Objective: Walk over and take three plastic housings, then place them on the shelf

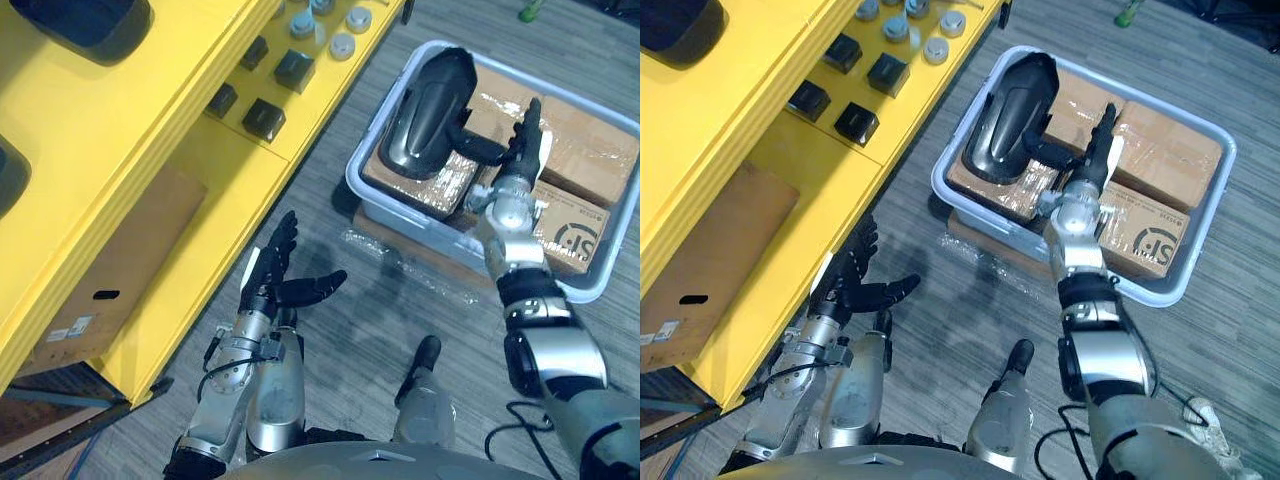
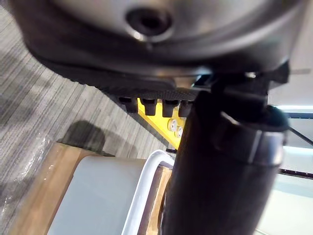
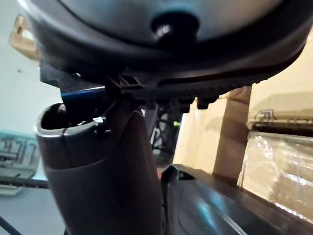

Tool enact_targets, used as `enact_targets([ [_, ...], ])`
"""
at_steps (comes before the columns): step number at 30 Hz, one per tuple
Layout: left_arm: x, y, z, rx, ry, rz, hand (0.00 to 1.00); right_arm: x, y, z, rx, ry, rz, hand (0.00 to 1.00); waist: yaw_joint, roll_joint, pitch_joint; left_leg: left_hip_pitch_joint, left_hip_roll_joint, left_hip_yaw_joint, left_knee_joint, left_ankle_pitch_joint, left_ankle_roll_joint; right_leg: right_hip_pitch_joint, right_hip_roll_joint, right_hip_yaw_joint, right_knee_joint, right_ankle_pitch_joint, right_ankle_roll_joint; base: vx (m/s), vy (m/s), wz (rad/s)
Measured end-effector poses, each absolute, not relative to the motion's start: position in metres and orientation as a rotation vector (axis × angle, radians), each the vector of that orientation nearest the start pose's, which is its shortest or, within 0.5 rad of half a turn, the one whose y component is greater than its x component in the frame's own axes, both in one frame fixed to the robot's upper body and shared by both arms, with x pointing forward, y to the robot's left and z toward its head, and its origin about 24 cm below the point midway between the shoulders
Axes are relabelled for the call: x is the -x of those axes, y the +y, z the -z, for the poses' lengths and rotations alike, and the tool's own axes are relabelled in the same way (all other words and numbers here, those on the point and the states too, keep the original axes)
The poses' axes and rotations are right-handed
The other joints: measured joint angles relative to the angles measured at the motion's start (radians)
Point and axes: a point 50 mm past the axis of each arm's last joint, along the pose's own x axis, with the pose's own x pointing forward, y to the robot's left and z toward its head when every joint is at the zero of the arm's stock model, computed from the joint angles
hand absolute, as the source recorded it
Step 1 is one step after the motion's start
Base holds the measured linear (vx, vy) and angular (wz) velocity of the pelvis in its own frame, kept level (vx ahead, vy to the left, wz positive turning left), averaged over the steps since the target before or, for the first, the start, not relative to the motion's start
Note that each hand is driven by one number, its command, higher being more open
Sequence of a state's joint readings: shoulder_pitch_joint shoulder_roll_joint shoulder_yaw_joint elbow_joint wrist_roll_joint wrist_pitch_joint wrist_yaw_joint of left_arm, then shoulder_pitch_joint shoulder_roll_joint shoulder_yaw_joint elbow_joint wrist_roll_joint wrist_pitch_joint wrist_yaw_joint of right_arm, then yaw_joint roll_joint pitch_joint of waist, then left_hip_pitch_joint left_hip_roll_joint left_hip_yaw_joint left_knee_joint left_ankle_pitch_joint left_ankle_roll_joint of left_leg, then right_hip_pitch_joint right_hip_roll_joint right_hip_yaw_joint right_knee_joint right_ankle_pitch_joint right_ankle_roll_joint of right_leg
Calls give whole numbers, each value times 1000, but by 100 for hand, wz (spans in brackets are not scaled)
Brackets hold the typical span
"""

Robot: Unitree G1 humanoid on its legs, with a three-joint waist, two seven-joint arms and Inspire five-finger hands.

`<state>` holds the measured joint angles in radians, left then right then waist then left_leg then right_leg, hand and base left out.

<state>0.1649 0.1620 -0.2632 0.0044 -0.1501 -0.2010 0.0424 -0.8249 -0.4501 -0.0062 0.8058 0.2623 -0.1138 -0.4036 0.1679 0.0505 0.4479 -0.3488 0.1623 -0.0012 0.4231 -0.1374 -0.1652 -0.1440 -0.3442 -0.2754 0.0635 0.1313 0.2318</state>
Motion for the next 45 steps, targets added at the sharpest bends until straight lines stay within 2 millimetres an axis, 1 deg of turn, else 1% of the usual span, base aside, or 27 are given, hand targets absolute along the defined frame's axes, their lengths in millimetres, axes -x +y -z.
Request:
enact_targets([
  [1,-212,127,-15,29,13,175,100,-383,-258,-166,110,-195,517,100,1,2,6,-8,0,-3,6,0,0,-8,0,0,8,0,0,-39,14,5],
  [3,-214,120,-3,8,61,192,100,-388,-268,-183,144,-202,542,100,8,10,32,-29,0,-11,24,-2,2,-29,0,2,25,1,-1,-52,14,1],
  [4,-214,119,0,-4,72,191,100,-388,-271,-187,140,-200,550,100,9,11,39,-33,0,-11,26,-2,2,-32,0,3,26,1,-1,-73,9,-1],
  [5,-214,116,6,-29,97,204,100,-388,-277,-191,153,-187,570,100,18,15,44,-41,0,-11,29,-2,2,-40,0,3,27,1,-1,-62,2,-2],
  [7,-211,114,14,-37,133,199,100,-391,-282,-195,190,-146,585,100,21,18,45,-55,0,-12,32,-2,3,-57,0,5,33,1,-1,-44,-4,-2],
  [9,-208,113,21,-43,164,186,100,-392,-289,-197,228,-92,604,100,22,27,49,-63,1,-15,39,-2,3,-64,0,6,41,1,-1,0,0,0],
  [11,-207,113,27,-48,189,168,100,-391,-298,-200,258,-28,633,100,26,41,55,-68,1,-16,44,-3,4,-66,0,5,41,1,-1,-16,-3,1],
  [12,-206,112,30,-46,205,166,100,-389,-308,-203,288,16,643,100,35,54,59,-75,0,-19,47,-3,4,-70,0,3,43,1,-1,0,0,0],
  [13,-205,112,32,-45,213,164,100,-388,-312,-206,307,24,646,100,38,58,59,-80,0,-20,48,-3,4,-76,0,3,45,1,-1,0,0,0],
  [15,-203,112,40,-51,250,162,100,-387,-321,-219,361,32,642,100,43,69,61,-94,0,-24,54,-3,4,-88,0,3,51,1,-1,-15,-4,0],
  [16,-200,113,48,-53,286,157,100,-386,-326,-229,401,50,642,100,48,72,62,-100,0,-25,58,-3,4,-93,0,3,53,1,-1,-31,-10,5],
  [18,-200,114,48,-10,282,139,100,-383,-333,-242,441,79,650,100,56,75,62,-115,0,-33,63,-3,4,-100,0,-4,56,3,-2,-24,-7,7],
  [19,-200,115,49,3,285,133,100,-382,-336,-244,451,87,652,100,60,77,63,-117,-1,-34,64,-4,4,-101,0,-6,55,7,-4,-27,-5,5],
  [21,-199,114,49,38,277,127,100,-377,-346,-247,511,125,673,100,75,89,65,-128,-1,-40,69,-10,5,-102,0,-21,55,11,-6,-34,-1,6],
  [22,-199,114,48,42,273,126,100,-376,-347,-248,524,128,676,100,76,91,65,-132,-2,-44,72,-14,-1,-103,0,-24,56,11,-6,-30,1,7],
  [23,-199,114,48,47,264,126,100,-375,-348,-249,540,136,677,0,79,93,66,-137,-3,-46,75,-16,-3,-105,0,-26,56,11,-6,-19,-2,5],
  [26,-199,114,48,64,254,118,100,-374,-350,-250,581,164,683,0,80,94,65,-141,-3,-48,81,-20,-3,-105,0,-27,57,12,-6,0,0,0],
  [28,-199,115,48,75,247,114,100,-369,-358,-254,612,176,710,0,80,98,66,-147,-3,-54,85,-21,-2,-106,2,-31,58,12,-6,-14,-11,5],
  [30,-199,114,47,80,240,114,100,-359,-373,-260,646,204,735,0,80,107,68,-154,-2,-63,90,-19,-2,-106,6,-37,59,12,-6,-3,-14,6],
  [33,-199,115,47,81,241,110,100,-357,-376,-259,640,222,733,0,74,107,67,-150,0,-62,99,-17,3,-103,8,-36,59,12,-6,19,-10,-4],
  [36,-200,116,47,117,248,108,100,-353,-382,-250,599,302,735,0,75,107,67,-139,5,-61,99,-16,4,-95,11,-37,59,11,-6,6,-4,-1],
  [37,-198,118,48,135,254,106,100,-351,-384,-238,587,364,727,0,77,107,67,-127,6,-59,95,-16,4,-85,11,-37,59,11,-6,0,0,0],
  [38,-197,120,48,149,258,100,100,-351,-385,-234,564,378,719,0,75,106,68,-122,7,-59,95,-17,4,-80,12,-37,59,11,-6,4,-16,-5],
  [39,-196,123,49,181,269,91,100,-351,-384,-232,479,376,694,0,73,105,68,-110,8,-56,93,-17,4,-72,12,-37,61,11,-7,-6,-10,-7],
  [40,-195,125,50,198,277,85,100,-352,-384,-231,444,369,687,0,73,105,69,-98,10,-52,89,-18,4,-63,13,-37,60,10,-8,-14,-11,-10],
  [43,-187,135,50,277,287,52,100,-355,-378,-224,416,375,656,0,72,90,74,-34,23,-35,50,-14,0,-27,19,-37,58,3,-19,-21,-30,-12],
  [45,-184,140,46,347,271,47,100,-355,-379,-214,412,390,650,0,72,78,74,12,23,-29,-1,4,0,-5,19,-43,57,-4,-29,2,-40,-3],
])
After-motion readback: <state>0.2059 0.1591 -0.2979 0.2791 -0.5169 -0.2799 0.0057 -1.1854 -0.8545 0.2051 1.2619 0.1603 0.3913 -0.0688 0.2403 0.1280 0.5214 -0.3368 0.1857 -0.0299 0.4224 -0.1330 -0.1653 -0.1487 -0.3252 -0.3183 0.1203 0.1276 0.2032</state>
